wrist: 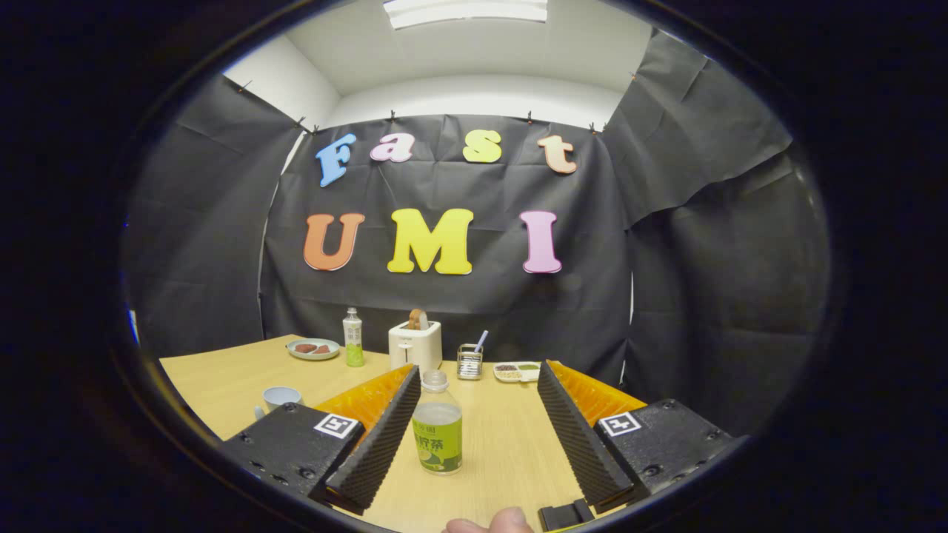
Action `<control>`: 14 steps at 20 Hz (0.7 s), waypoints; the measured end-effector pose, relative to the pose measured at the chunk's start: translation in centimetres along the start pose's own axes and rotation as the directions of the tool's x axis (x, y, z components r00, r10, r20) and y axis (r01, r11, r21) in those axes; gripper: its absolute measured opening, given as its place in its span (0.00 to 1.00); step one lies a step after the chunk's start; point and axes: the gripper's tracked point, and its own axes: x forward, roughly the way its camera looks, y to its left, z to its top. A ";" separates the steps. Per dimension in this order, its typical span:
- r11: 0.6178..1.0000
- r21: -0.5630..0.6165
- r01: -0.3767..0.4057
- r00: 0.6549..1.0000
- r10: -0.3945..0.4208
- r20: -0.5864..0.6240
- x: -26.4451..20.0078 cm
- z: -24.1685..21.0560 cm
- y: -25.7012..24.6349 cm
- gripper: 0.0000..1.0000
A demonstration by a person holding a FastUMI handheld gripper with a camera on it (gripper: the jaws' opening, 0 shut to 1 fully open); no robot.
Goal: Take the bottle from table, then pour the juice into the cup, finally place the bottle on the coaster
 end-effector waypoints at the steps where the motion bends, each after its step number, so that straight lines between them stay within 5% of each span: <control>1: 1.000 0.003 0.001 1.000 -0.001 -0.002 -0.1 -0.1 0.0 1.00; 14: 1.000 0.003 -0.006 1.000 0.006 -0.029 0.6 -1.1 0.3 1.00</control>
